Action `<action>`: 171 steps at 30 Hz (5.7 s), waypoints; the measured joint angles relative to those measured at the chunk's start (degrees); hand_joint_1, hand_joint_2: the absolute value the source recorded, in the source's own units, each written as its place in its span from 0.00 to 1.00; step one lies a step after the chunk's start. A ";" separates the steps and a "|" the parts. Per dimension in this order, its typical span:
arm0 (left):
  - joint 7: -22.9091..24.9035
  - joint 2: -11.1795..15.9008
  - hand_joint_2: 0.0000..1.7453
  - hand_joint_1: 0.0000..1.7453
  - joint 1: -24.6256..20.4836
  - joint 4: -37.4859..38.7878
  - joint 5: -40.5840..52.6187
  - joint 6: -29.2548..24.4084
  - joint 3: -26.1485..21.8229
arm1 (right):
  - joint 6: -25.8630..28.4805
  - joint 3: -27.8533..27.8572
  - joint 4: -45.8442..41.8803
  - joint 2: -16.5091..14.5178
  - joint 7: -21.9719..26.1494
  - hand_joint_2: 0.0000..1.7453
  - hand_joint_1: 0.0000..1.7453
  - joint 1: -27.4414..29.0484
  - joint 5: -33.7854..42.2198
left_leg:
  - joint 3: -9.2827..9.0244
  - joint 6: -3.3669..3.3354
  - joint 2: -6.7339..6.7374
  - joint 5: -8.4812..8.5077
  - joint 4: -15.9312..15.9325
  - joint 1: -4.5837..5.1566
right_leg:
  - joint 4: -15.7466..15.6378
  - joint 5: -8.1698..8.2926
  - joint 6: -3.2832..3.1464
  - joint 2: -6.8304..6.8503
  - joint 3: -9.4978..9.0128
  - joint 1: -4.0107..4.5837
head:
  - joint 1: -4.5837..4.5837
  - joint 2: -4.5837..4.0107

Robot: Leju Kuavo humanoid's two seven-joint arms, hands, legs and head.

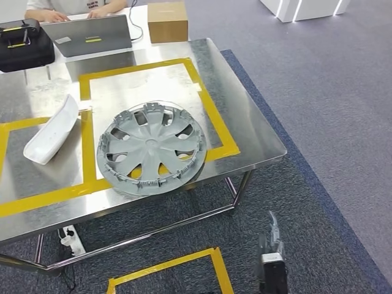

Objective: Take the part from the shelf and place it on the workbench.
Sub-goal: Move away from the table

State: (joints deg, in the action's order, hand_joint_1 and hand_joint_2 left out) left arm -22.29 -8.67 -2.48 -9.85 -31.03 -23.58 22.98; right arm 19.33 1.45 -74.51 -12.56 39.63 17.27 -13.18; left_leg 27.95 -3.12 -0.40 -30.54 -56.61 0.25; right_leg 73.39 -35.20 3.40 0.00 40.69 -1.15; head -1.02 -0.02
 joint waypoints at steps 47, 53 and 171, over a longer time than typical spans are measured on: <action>1.14 0.34 0.00 0.00 -0.07 0.08 1.00 0.20 -1.12 | 5.15 36.35 59.93 -1.12 -30.34 0.00 0.00 -17.35 -24.62 | 7.86 4.10 0.44 -5.40 -16.41 -0.45 | -17.45 7.48 -2.85 1.02 -9.81 0.12 | 0.20 0.00; 1.07 0.74 0.00 0.00 -0.11 0.08 0.98 0.41 -0.86 | 7.59 31.90 61.10 -1.08 -38.14 0.00 0.00 -17.56 -31.67 | -2.28 3.65 0.19 -1.18 0.13 -0.53 | -15.74 9.62 -1.46 1.06 -6.34 0.30 | 0.18 0.00; 2.16 2.16 0.00 0.00 -0.22 0.21 -2.28 7.17 0.28 | -5.56 52.27 61.75 -2.19 -26.34 0.00 0.00 -19.94 -12.81 | 7.62 3.80 0.95 -6.39 -16.74 -0.84 | -16.36 8.21 -3.44 -2.08 -8.66 0.70 | -0.84 0.00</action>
State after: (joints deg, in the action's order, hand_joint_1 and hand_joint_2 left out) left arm -20.14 -6.51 -2.70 -9.64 -33.31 -16.42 23.27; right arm 13.78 53.71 -12.76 -14.75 13.29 -2.67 -25.99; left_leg 35.57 0.68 0.54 -36.93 -73.35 -0.59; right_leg 57.03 -26.99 -0.03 -2.09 32.03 -0.46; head -1.85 -0.02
